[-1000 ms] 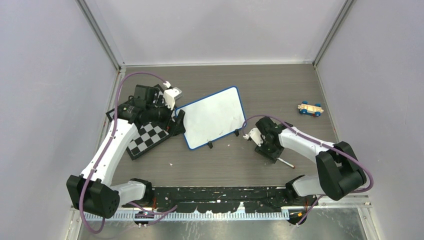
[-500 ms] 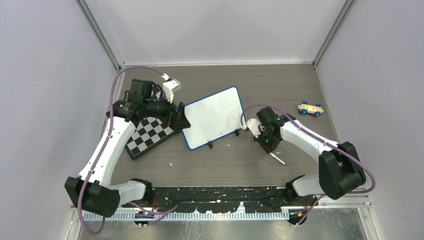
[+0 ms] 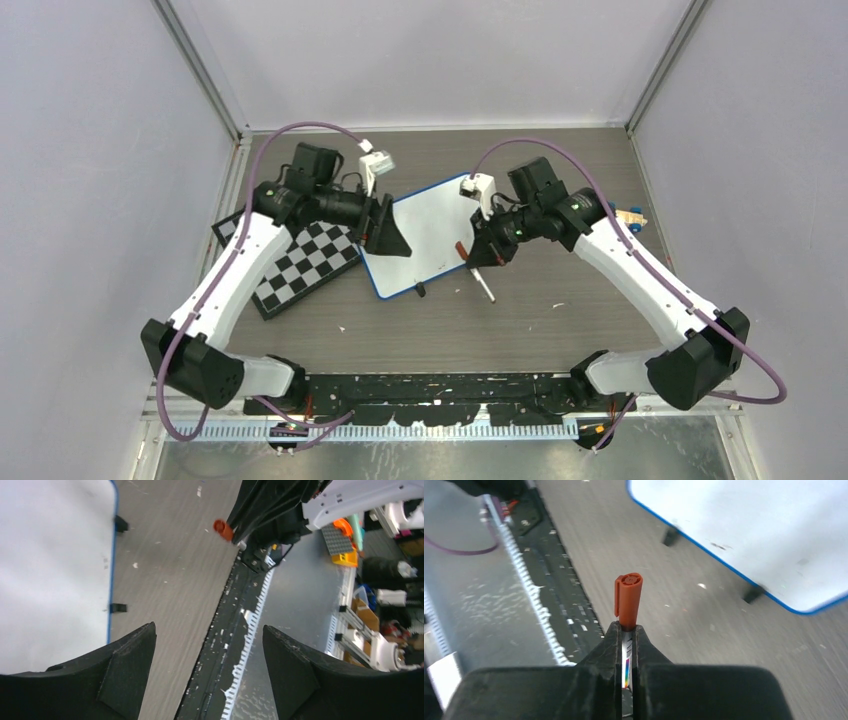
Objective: Write a sentence on the whiteboard
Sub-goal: Open the whiteboard marker at the center of the board.
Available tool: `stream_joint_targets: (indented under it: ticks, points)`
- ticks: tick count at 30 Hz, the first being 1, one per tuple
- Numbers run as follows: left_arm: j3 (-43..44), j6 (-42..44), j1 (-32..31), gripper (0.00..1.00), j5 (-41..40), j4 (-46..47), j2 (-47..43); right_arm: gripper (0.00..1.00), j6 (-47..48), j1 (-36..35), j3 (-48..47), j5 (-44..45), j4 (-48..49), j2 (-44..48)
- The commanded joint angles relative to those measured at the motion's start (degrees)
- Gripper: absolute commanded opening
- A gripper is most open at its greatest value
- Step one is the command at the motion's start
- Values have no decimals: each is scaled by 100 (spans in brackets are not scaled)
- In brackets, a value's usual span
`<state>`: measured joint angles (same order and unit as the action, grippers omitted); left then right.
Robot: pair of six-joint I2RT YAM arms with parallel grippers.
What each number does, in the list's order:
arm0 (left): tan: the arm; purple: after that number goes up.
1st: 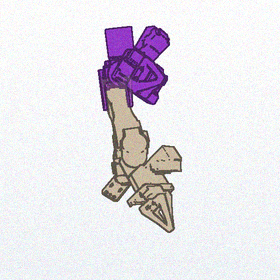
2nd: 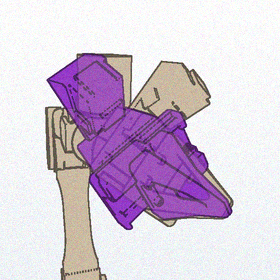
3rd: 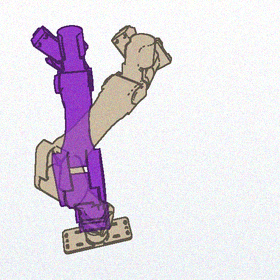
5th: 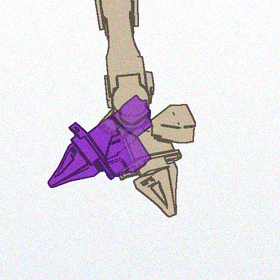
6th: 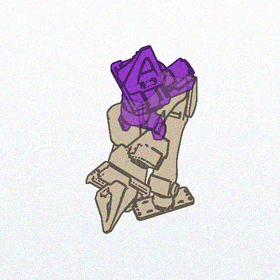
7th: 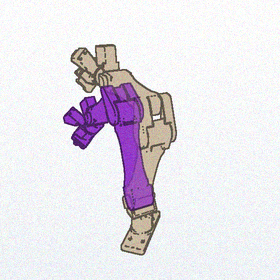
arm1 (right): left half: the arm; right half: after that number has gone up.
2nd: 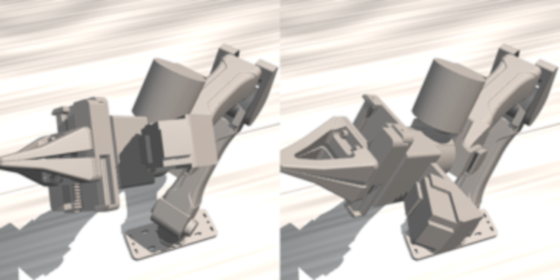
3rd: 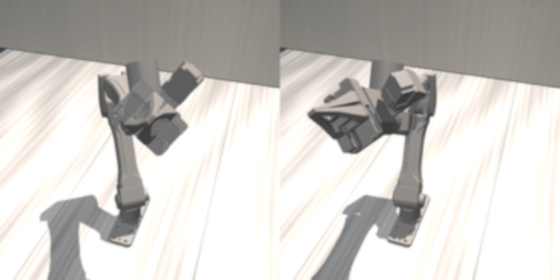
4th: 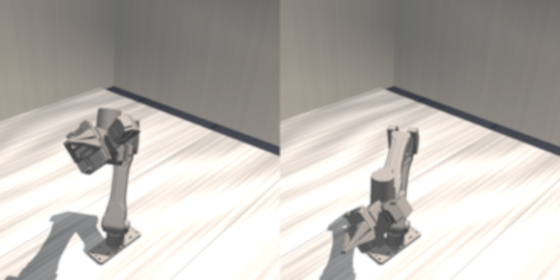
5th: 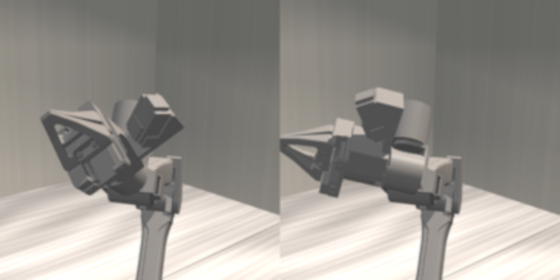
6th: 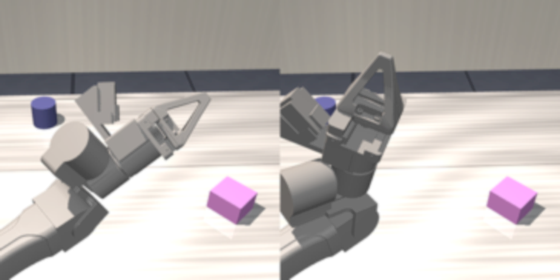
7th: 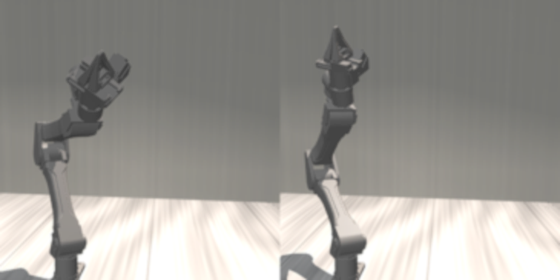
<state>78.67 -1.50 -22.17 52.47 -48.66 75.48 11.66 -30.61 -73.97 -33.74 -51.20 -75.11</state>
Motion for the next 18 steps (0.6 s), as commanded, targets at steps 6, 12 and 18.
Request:
stream_joint_targets:
  ticks: [6, 12, 18]
  points:
    - [385, -467, -827, 65, 458, 150, 592, 0, -519, -764, -712, -625, -173, -282]
    - [115, -1033, -946, 58, 934, 735, 632, 0, -554, -946, -775, -518, -144, -345]
    - [-85, -1387, -963, 54, 946, 1124, 634, 0, -669, -973, -934, -511, -106, -401]
